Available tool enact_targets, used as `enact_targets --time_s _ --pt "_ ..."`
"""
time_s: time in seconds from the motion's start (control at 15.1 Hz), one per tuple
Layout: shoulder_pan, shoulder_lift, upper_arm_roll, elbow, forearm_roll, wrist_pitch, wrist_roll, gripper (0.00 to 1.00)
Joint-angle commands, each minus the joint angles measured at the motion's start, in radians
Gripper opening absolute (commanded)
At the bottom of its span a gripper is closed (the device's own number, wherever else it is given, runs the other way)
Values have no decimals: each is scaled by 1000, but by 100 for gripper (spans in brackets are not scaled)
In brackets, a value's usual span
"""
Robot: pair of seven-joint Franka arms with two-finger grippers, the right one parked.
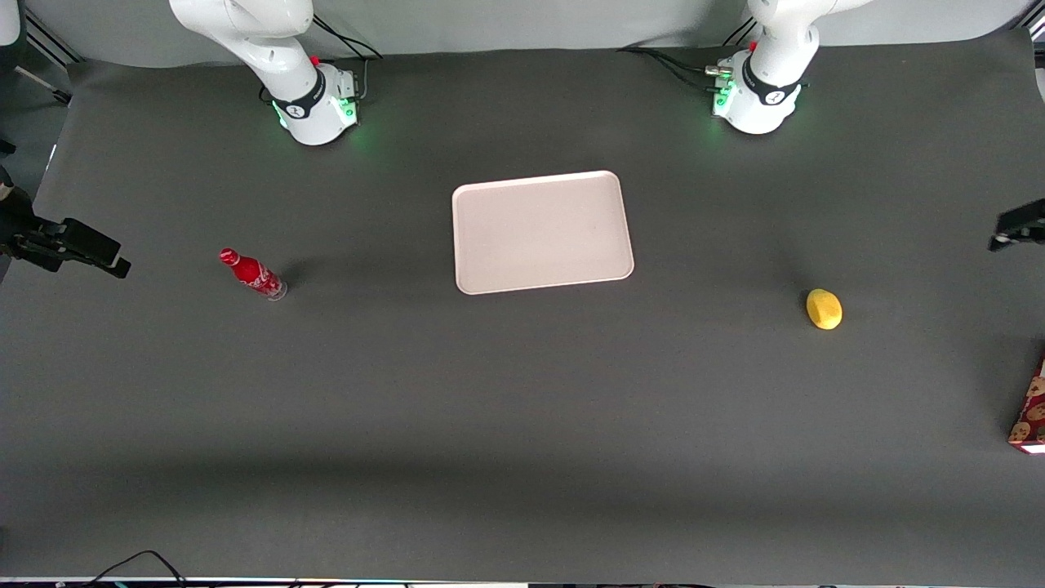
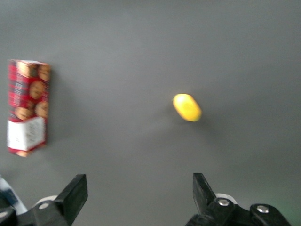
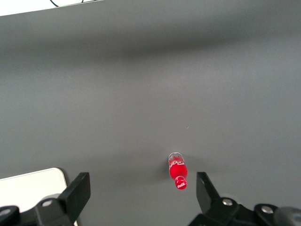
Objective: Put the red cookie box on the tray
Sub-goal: 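Lower the open left gripper around the cookie box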
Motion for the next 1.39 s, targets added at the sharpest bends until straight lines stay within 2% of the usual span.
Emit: enact_targets --time_s 0.0,0.2,0.73,0.99,1.32 --pt "114 113 -12 25 9 190 237 100" --pt "200 219 -15 71 -5 227 293 100" --pt "240 544 -21 396 -6 246 385 100" --pt "280 647 -22 427 -34 407 456 100" --pt "306 751 -24 482 -36 497 499 100"
